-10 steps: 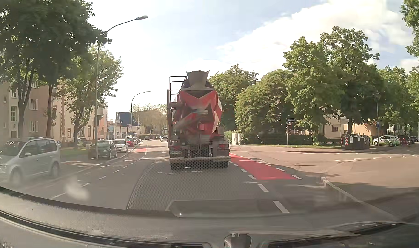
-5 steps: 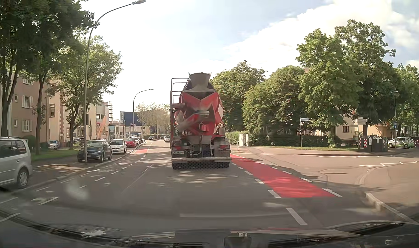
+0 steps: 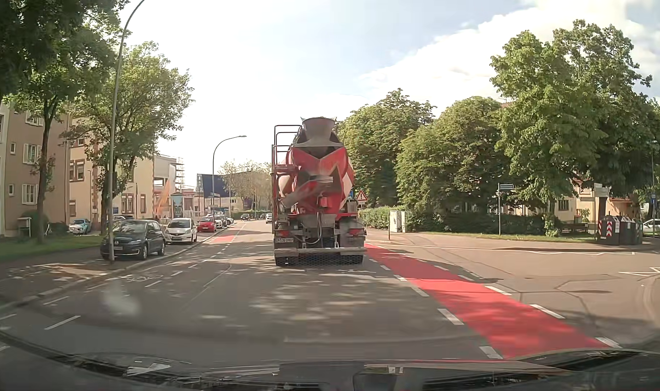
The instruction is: Follow the waypoints while adhering to traffic rules and regulations
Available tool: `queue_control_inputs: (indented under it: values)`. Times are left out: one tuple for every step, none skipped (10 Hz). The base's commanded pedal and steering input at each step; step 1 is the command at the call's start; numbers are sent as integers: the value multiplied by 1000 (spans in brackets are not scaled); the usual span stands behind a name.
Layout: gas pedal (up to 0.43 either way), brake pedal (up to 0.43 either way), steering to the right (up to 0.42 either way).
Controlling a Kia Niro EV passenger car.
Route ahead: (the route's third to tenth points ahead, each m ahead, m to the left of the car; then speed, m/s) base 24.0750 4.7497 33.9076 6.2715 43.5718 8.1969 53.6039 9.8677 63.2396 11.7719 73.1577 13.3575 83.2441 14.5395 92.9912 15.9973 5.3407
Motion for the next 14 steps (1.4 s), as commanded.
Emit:
queue_control_inputs:
  values:
    - [20,0,-36]
    - [20,0,-36]
    - [20,0,-34]
    - [20,0,-31]
    - [20,0,-31]
    - [20,0,-31]
    - [20,0,-31]
    - [39,0,-31]
    - [39,0,-30]
    - [39,0,-30]
    - [39,0,-30]
    - [39,0,-30]
    - [39,0,-32]
    - [39,0,-33]
